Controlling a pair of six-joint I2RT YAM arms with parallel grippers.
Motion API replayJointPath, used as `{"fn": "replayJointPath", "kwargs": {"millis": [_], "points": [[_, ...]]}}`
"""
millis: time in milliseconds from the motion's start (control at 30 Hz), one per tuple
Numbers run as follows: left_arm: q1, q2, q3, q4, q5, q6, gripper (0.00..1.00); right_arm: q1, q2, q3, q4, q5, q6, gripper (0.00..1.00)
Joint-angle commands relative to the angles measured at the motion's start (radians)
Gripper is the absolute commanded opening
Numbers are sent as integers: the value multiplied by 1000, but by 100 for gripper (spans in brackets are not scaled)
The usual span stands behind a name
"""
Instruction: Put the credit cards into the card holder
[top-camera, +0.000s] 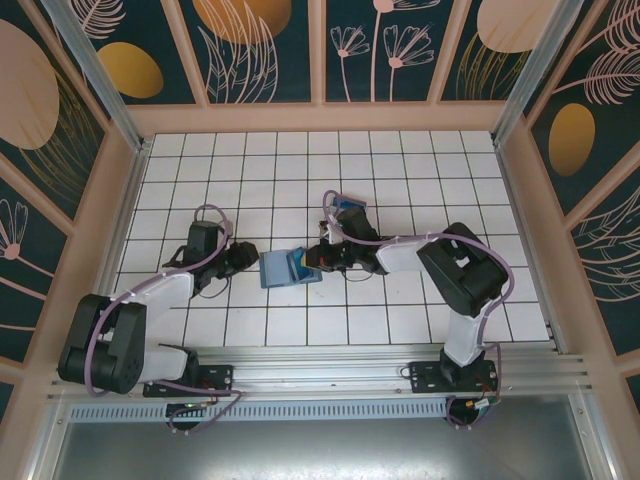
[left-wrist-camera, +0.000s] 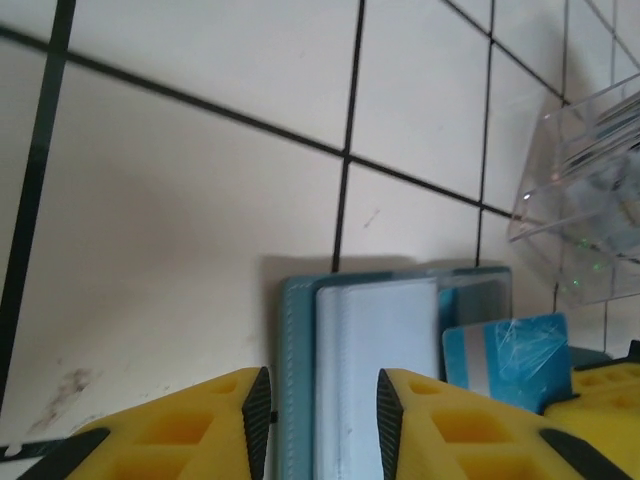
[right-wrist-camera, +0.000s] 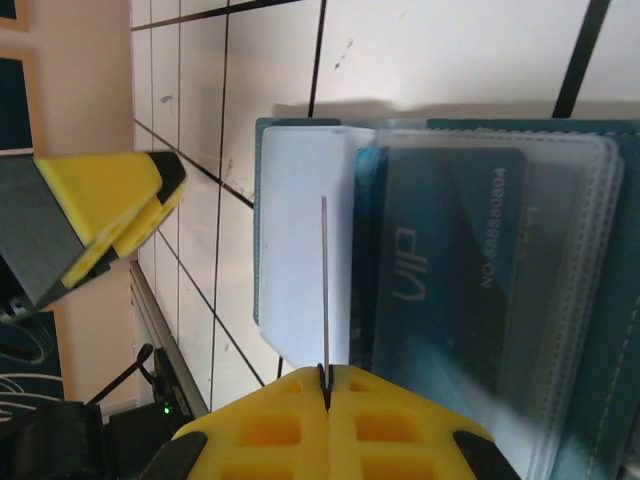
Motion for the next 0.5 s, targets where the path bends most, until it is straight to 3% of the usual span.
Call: {"fn": "replayJointPath", "kwargs": {"millis": [0,133,467], "points": [[5,29,-32,26,41,0,36,5,20,-10,92,3,55,2],[3,76,-48,89,95,-29,35,1,22,-6,69,22,58,2],[-36,126,-46,113,99,-39,33,-1,50,-21,87,24,90,2]]}}
